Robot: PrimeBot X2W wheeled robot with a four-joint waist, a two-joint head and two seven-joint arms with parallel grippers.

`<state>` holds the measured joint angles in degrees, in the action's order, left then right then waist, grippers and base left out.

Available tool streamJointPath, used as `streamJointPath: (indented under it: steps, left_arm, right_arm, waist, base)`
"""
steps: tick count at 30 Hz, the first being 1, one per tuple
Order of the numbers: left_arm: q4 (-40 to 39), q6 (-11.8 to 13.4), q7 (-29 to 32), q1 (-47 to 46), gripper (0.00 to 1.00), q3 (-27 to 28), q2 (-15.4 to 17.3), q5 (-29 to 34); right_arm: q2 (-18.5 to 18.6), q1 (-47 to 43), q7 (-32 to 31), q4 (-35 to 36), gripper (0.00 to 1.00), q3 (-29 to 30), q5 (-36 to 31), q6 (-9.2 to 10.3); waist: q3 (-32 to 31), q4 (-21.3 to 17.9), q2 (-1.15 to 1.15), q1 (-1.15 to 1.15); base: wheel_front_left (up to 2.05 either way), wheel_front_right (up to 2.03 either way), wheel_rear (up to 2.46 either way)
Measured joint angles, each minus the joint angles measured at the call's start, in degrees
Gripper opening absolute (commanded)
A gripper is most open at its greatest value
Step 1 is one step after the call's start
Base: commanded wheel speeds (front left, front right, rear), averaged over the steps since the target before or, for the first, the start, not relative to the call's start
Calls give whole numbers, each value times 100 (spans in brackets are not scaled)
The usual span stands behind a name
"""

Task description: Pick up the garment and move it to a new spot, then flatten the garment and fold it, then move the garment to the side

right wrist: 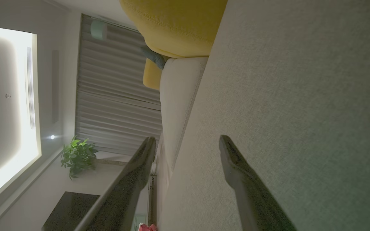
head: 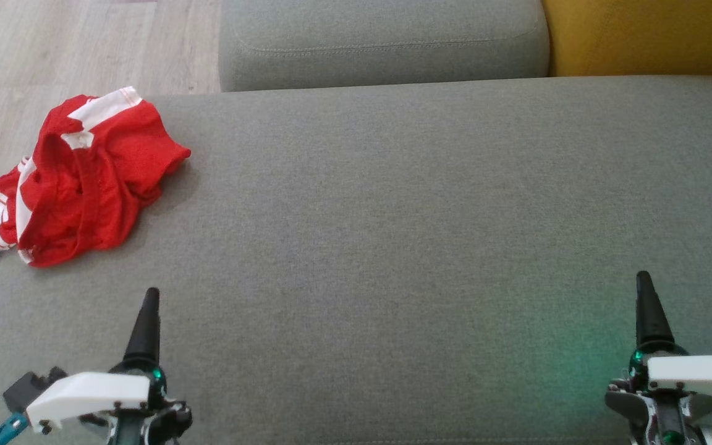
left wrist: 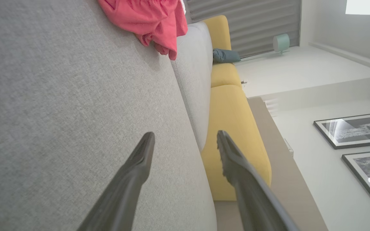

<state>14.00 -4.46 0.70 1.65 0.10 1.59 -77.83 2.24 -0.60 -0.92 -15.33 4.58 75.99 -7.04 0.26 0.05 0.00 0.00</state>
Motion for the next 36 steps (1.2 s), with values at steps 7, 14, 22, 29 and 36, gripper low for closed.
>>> streamJointPath:
  steps: [7,14,22,29,36]
  left_arm:
    - [-122,51,-101,-1,100,-160,4,724]
    - [-176,94,-191,-1,100,-327,5,1393]
    - [-244,142,-337,-1,100,-475,9,2073]
    - [-281,151,-442,0,100,-523,13,2729]
    - [-353,193,-570,1,100,-664,16,3323]
  right_arm:
    - [0,-1,103,132,100,-90,-632,0]
    - [1,-1,225,219,100,-248,-1285,0]
    - [1,-1,350,258,100,-425,-2070,0]
    - [2,-1,469,248,100,-555,-2652,0]
    - [3,-1,589,222,100,-638,-3212,0]
  waist:
    - [3,1,0,0]
    - [8,-3,0,0]
    - [12,3,0,0]
    - [4,11,0,0]
    - [-7,16,0,0]
  base:
    - [0,0,0]
    - [0,0,0]
    - [0,0,0]
    - [0,0,0]
    - [0,0,0]
